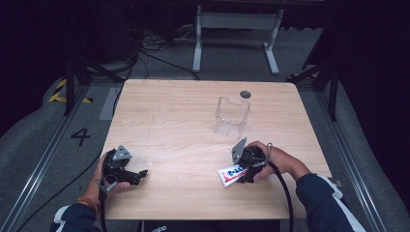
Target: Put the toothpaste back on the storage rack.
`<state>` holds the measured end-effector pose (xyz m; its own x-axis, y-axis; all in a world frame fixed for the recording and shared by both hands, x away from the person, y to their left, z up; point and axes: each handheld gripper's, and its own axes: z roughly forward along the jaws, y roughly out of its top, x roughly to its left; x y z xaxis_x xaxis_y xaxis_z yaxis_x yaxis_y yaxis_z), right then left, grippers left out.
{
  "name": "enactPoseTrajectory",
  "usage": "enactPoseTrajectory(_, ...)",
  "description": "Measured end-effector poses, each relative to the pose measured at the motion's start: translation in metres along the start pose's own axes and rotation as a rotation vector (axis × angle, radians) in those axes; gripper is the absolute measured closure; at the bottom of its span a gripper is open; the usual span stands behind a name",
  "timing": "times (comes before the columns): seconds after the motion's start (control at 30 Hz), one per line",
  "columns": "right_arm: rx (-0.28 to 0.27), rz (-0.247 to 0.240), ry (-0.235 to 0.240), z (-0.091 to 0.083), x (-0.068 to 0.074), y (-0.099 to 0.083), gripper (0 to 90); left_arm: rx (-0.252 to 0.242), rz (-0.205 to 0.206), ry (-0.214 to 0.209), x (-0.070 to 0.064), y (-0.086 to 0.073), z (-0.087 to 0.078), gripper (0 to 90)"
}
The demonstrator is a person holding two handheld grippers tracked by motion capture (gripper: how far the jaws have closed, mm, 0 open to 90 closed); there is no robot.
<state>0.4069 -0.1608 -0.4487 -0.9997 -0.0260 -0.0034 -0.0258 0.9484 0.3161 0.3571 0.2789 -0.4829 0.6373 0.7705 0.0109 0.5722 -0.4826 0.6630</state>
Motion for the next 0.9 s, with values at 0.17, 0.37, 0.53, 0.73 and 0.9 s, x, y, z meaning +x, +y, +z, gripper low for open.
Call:
enactPoseTrajectory(0.17,0.002,0.014,-0.003,-0.002,-0.002,0.0,47.1,0.0,-0.001,0.0,0.0,0.0,0.0,0.5)
enactPoseTrajectory(0.37,-0.031,0.017,-0.012,-0.007,-0.003,-0.003,59.9,0.0,0.0,0.0,0.0,0.0,0.0,0.6)
enactPoseTrajectory(0.53,-0.063,0.034,-0.015,-0.01,0.0,-0.007,64.3,0.0,-0.001,0.0,0.0,0.0,0.0,0.5)
enactPoseTrajectory(0.73,-0.119,0.045,-0.023,-0.016,0.003,-0.012,66.3,0.0,0.0,0.0,0.0,0.0,0.0,0.6)
enactPoseTrajectory(0.9,-0.175,0.084,-0.06,-0.025,0.003,-0.018,66.9,0.0,0.0,0.0,0.0,0.0,0.0,0.5)
